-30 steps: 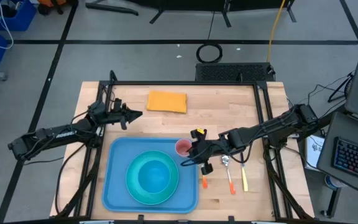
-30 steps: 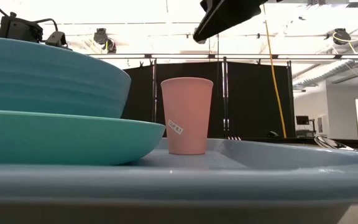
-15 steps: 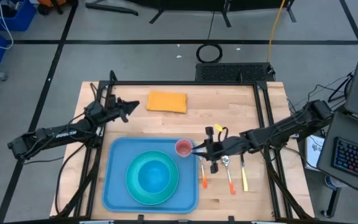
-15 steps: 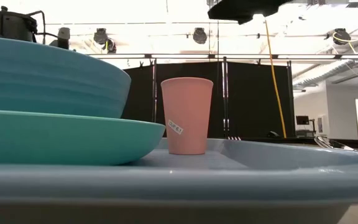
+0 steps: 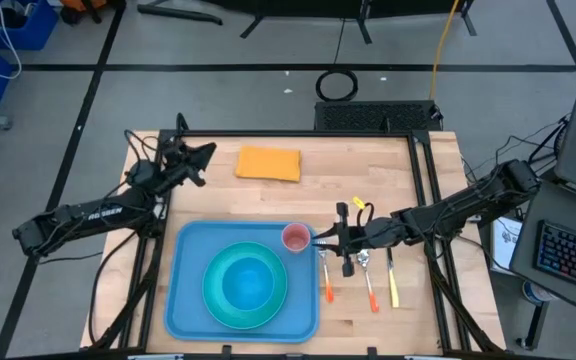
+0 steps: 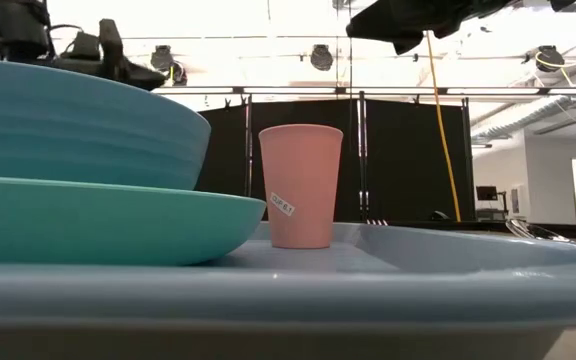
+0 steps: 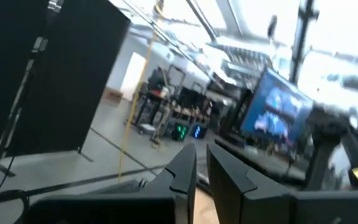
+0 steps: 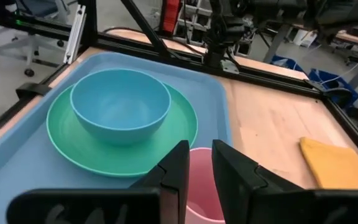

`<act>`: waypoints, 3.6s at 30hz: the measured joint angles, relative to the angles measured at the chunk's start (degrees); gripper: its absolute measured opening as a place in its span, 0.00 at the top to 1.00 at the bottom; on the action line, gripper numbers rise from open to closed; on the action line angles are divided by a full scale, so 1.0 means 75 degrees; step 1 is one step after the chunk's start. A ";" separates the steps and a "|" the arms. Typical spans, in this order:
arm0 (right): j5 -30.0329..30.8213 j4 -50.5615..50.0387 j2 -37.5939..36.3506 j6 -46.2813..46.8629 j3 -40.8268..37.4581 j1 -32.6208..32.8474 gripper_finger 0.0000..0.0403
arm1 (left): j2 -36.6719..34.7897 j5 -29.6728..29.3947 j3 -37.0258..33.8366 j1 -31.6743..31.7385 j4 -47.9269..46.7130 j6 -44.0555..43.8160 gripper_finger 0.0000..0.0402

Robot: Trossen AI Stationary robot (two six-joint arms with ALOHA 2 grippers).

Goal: Set up tray
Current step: Put the yellow table napkin on top of the blue tray to the left of the green plate

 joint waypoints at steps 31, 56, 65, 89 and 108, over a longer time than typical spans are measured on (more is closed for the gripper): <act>0.1033 -0.0228 0.0003 -0.1196 0.0000 -0.0229 0.85 | 0.5296 -0.2281 0.4636 -0.1750 -0.5586 0.5627 0.86; 0.0987 -0.0459 0.0003 -0.0954 -0.0003 -0.0737 0.85 | 0.7061 -0.2688 0.6367 -0.2586 -0.7845 0.5409 0.53; 0.0981 -0.0636 0.0003 -0.0950 -0.0003 -0.0736 0.85 | 0.7985 -0.2666 0.6818 -0.2654 -0.8027 0.6154 0.53; 0.0979 -0.0670 0.0006 -0.0753 -0.0003 -0.0941 0.85 | 0.8617 -0.2746 0.6839 -0.2957 -0.7094 0.6953 0.53; 0.0975 -0.0612 0.0006 -0.0767 -0.0003 -0.0938 0.85 | 0.8617 -0.2484 0.6842 -0.2692 -0.7262 0.6867 0.53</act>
